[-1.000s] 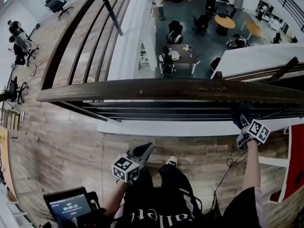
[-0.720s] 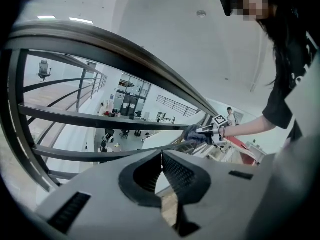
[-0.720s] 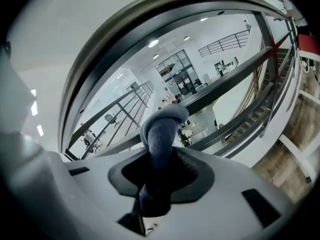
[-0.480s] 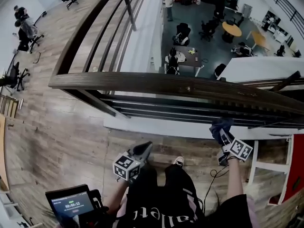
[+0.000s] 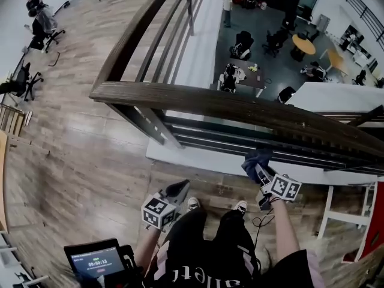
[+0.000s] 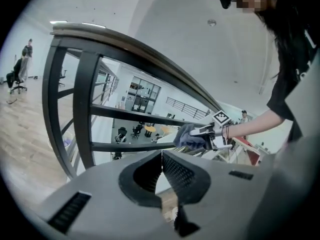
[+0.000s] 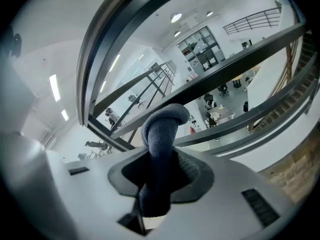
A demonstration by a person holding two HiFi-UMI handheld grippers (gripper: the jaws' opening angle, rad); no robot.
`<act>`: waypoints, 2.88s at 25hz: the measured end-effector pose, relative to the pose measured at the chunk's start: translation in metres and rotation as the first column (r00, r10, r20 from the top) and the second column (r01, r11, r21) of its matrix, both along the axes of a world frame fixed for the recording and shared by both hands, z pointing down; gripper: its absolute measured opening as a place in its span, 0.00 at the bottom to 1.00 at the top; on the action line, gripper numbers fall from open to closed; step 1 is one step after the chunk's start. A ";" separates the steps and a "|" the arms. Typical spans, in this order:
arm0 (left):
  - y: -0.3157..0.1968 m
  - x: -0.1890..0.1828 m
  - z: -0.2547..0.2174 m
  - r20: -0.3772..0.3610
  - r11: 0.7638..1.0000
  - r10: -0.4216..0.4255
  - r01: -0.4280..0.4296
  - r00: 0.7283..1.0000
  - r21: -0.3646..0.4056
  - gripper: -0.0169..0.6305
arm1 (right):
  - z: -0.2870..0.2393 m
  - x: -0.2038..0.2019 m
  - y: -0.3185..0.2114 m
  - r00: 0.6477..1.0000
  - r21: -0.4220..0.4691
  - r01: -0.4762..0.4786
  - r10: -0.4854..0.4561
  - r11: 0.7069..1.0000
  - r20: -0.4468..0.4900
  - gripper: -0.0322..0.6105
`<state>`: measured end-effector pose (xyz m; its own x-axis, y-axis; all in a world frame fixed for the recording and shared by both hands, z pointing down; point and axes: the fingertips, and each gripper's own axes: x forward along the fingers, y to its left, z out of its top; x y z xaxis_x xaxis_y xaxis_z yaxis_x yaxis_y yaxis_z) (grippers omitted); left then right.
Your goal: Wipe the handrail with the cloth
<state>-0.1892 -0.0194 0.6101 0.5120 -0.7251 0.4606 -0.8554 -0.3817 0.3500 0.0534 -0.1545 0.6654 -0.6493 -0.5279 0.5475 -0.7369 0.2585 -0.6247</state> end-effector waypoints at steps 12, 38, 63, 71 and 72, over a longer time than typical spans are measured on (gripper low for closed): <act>0.014 -0.120 0.048 -0.004 0.993 -0.121 0.121 0.993 0.011 0.03 | 0.039 -0.253 0.010 0.924 -0.028 0.379 -0.380 0.925 -0.032 0.21; 0.043 -0.130 0.121 -0.038 0.986 -0.145 0.141 0.989 -0.086 0.03 | 0.152 -0.286 -0.057 0.971 -0.174 0.223 -0.235 0.959 -0.050 0.21; -0.018 0.142 0.132 -0.038 0.981 0.119 -0.123 0.992 -0.149 0.03 | 0.167 0.104 -0.111 0.995 -0.184 -0.090 0.079 0.979 -0.067 0.21; -0.061 0.250 0.125 -0.048 0.970 0.203 -0.208 0.978 -0.129 0.03 | 0.163 0.226 -0.126 0.990 -0.175 -0.133 0.122 0.975 -0.076 0.21; -0.064 0.265 0.126 -0.049 0.968 0.212 -0.216 0.976 -0.129 0.03 | 0.165 0.245 -0.127 0.988 -0.173 -0.142 0.131 0.975 -0.076 0.21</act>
